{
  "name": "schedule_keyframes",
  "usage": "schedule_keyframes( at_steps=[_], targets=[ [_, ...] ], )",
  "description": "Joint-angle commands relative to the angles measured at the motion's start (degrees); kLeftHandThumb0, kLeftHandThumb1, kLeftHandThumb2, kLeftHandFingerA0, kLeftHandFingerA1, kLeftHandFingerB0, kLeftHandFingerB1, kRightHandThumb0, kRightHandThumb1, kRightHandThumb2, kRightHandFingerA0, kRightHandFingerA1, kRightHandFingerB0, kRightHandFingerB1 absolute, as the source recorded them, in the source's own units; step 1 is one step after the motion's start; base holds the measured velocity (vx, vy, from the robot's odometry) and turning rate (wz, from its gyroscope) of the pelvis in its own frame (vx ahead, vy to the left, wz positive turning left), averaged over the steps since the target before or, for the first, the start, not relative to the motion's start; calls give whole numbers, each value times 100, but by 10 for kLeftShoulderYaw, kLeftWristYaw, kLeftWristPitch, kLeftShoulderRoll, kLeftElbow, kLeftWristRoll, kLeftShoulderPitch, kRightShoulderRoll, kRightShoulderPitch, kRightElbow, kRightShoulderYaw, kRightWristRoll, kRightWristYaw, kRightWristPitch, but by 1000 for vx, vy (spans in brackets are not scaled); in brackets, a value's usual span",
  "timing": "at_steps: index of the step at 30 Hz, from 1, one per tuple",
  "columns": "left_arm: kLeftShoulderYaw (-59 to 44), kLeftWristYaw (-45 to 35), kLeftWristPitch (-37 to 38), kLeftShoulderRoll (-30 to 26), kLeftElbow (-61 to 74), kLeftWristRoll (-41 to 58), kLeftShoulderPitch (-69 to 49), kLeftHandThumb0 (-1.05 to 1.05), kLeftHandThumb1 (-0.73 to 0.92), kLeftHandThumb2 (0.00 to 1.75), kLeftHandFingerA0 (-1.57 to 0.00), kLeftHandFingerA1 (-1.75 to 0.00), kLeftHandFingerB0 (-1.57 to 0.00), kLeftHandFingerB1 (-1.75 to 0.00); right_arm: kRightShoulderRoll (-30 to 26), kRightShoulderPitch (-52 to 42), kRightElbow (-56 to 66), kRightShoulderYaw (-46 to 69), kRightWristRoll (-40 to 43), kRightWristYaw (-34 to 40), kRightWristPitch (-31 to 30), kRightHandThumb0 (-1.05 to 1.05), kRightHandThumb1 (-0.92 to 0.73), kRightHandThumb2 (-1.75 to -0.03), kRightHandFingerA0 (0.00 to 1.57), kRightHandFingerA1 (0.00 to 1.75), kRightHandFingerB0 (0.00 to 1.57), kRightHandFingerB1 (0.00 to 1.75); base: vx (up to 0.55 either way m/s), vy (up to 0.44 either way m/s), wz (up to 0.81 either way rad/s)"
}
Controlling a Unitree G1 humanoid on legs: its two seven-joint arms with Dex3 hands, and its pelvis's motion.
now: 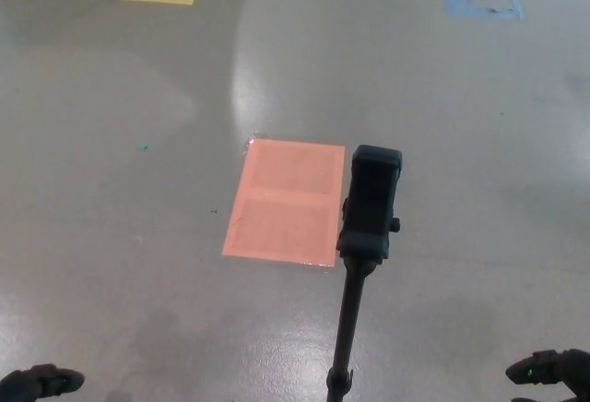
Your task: The robot uses its left hand to grab the top of a phone stand kept on the floor and rotates it anti-clockwise
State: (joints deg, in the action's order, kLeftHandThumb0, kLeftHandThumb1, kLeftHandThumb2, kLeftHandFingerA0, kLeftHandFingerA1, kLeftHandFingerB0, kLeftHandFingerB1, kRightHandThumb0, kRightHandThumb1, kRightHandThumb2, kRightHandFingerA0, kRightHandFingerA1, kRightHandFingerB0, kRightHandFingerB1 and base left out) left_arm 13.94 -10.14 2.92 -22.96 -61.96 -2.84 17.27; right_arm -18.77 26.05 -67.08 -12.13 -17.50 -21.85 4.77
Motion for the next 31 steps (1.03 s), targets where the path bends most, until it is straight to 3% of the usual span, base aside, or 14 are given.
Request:
schedule_keyframes(
  at_steps=[1, 8, 9, 14, 15, 16, 18, 22, 23, 24, 25, 26, 29, 31],
  targets=[
    [10, 28, 94, -29, -32, -57, -5, -50, 60, 58, -54, -39, -30, -31, -12, -14, -1, 8, 8, 9, 10, -53, -80, -63, 57, 41, 20, 29, 0, 0, 0],
    [13, 20, 111, -26, -55, -70, -12, -48, 60, 58, -53, -39, -30, -31, -12, -39, 2, 5, 3, 15, 20, -53, -80, -63, 57, 41, 20, 29, 0, 0, 0],
    [15, 23, 118, -20, -59, -74, -23, -47, 61, 58, -49, -38, -29, -30, -16, -54, 5, 4, 2, 15, 26, -40, -58, -102, 46, 62, 6, 44, 0, 0, 0],
    [17, 27, 133, -10, -72, -82, -49, -47, 61, 58, -48, -37, -29, -30, -21, -86, 6, 2, 1, 14, 32, -40, -58, -102, 46, 62, 6, 44, 0, 0, 0],
    [15, 28, 134, -10, -74, -82, -53, -48, 60, 58, -51, -38, -30, -31, -18, -90, 5, 3, 1, 18, 31, -51, -78, -63, 56, 40, 22, 30, 0, 0, 0],
    [12, 28, 137, -10, -77, -81, -58, -48, 60, 58, -51, -38, -30, -31, -15, -96, 5, 3, 2, 22, 29, -51, -78, -63, 56, 40, 22, 30, 0, 0, 0],
    [11, 27, 139, -10, -82, -83, -59, -33, 41, 91, -57, -67, -15, -47, -15, -96, 0, 3, 2, 19, 28, -53, -78, -63, 56, 40, 21, 29, 0, 0, 0],
    [10, 27, 139, -9, -86, -88, -59, -58, 52, 78, -66, -60, -26, -41, -14, -98, -2, 3, 2, 19, 28, -53, -79, -64, 56, 40, 20, 29, 0, 0, 0],
    [9, 26, 138, -6, -88, -89, -57, -50, 59, 58, -73, -54, -30, -31, -17, -99, -3, 4, 3, 16, 30, -40, -57, -101, 47, 62, 7, 44, 0, 0, 0],
    [9, 26, 138, -5, -89, -90, -56, -50, 59, 58, -73, -54, -30, -31, -18, -99, -3, 4, 3, 15, 31, -40, -57, -101, 47, 62, 7, 44, 0, 0, 0],
    [8, 25, 138, -1, -90, -91, -61, -50, 61, 59, -73, -52, -31, -31, -20, -108, -3, 4, 3, 17, 33, -52, -79, -63, 57, 40, 20, 29, 0, 0, 0],
    [9, 24, 140, 0, -91, -93, -65, -55, 51, 78, -54, -53, -26, -42, -20, -115, -2, 4, 2, 19, 35, -51, -80, -63, 57, 40, 20, 29, 0, 0, 0],
    [12, 25, 144, 2, -91, -100, -69, -55, 51, 78, -50, -51, -28, -42, -21, -121, -6, 2, 0, 22, 37, -51, -79, -63, 56, 40, 20, 29, 0, 0, 0],
    [16, 28, 139, 3, -90, -107, -66, -49, 59, 60, -66, -45, -32, -32, -19, -121, -8, 5, 3, 26, 33, -51, -79, -63, 57, 40, 21, 29, 0, 0, 0]
  ],
)
